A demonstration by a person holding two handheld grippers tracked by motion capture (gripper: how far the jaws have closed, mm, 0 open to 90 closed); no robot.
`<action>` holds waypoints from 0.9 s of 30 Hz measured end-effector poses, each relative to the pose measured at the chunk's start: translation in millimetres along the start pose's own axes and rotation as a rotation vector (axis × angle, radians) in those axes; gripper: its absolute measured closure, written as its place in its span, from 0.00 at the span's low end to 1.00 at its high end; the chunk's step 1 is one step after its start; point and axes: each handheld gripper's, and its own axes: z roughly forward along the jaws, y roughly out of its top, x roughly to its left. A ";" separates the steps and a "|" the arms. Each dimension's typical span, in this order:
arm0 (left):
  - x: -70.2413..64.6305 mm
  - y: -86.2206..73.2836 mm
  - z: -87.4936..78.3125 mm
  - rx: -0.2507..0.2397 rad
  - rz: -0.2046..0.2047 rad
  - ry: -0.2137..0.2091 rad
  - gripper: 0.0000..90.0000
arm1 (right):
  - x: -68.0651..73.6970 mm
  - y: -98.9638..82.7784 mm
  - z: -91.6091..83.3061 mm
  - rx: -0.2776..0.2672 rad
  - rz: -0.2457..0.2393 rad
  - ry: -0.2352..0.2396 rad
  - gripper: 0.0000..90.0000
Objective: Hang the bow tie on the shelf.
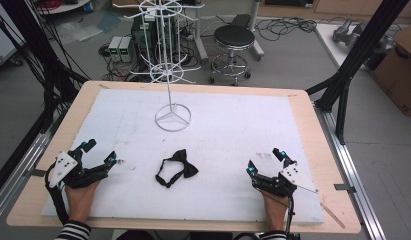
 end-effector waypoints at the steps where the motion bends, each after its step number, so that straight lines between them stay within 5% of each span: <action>1: 0.2 0.0 0.2 -0.001 -0.004 0.000 0.17 | 0.0 0.0 0.0 0.000 -0.004 0.000 0.04; 19: 0.4 0.7 1.5 0.015 -0.014 0.021 0.18 | 0.1 0.0 -0.3 -0.004 -0.009 -0.005 0.04; 27: 6.6 4.0 2.8 0.079 -0.055 0.031 0.17 | 0.2 0.0 -0.3 -0.003 -0.006 -0.007 0.04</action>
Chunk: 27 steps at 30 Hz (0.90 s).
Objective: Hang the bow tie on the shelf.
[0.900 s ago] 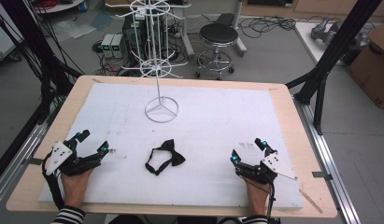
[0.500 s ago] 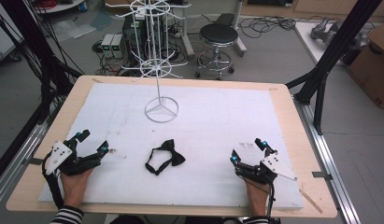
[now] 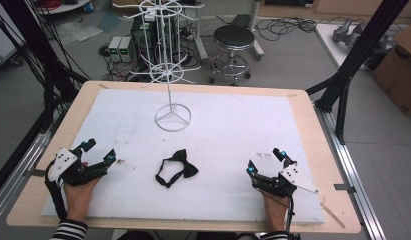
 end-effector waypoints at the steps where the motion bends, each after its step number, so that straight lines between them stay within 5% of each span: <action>1: 0.0 0.0 0.0 0.000 0.000 0.000 0.17 | 0.1 0.0 0.0 0.000 0.000 0.000 0.04; 4: 2.6 9.2 -3.8 0.016 0.011 0.015 0.17 | 0.0 0.0 0.1 0.001 -0.002 0.000 0.04; 10: -0.4 27.6 -2.4 0.026 0.020 -0.033 0.17 | -0.1 0.0 0.1 0.000 -0.001 0.001 0.04; 18: -22.8 56.9 16.4 0.178 0.067 -0.104 0.17 | 0.0 0.0 0.1 0.000 0.001 0.000 0.04; 20: -33.0 63.1 26.6 0.223 0.078 -0.164 0.17 | 0.0 0.0 0.1 0.000 -0.001 0.000 0.04; 27: -54.8 70.8 46.8 0.308 0.125 -0.248 0.17 | -0.8 -0.1 0.2 -0.004 0.001 0.000 0.04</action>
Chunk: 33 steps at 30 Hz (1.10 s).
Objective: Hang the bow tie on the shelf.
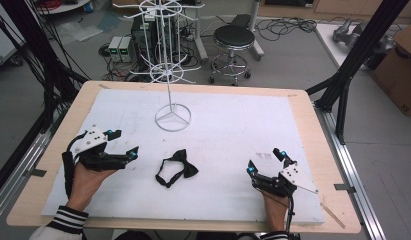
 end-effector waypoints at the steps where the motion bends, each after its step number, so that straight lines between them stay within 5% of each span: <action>1: -2.1 1.5 2.8 0.010 0.006 -0.009 0.17 | -0.1 0.0 -0.1 0.001 -0.002 0.000 0.04; 11: -21.3 9.3 26.4 0.111 0.019 -0.116 0.17 | -0.4 0.0 0.2 0.002 -0.002 -0.002 0.04; 20: -30.5 11.2 39.8 0.196 -0.006 -0.157 0.19 | -0.3 0.0 0.3 0.003 0.002 -0.003 0.04; 33: -58.2 12.6 59.2 0.311 0.046 -0.223 0.24 | -0.2 0.1 0.2 0.002 0.004 -0.003 0.04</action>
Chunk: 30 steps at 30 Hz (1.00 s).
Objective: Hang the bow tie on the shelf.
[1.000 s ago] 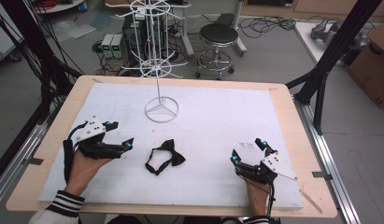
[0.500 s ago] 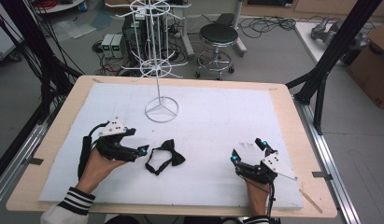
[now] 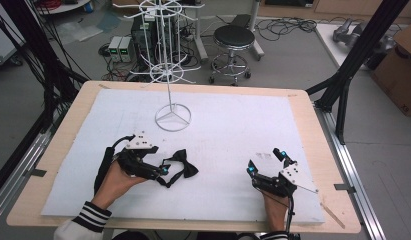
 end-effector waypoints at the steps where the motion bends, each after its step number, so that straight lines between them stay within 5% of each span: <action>1: -2.3 0.7 2.3 0.006 0.006 -0.003 0.24 | 0.2 0.0 -0.1 0.001 0.003 0.001 0.04; 16: -19.7 5.2 28.3 0.102 0.035 -0.037 0.28 | 0.0 0.0 -0.1 0.000 0.007 0.001 0.04; 30: -34.1 7.7 51.1 0.216 0.059 -0.027 0.51 | 0.1 -0.1 -0.1 0.000 0.006 0.000 0.04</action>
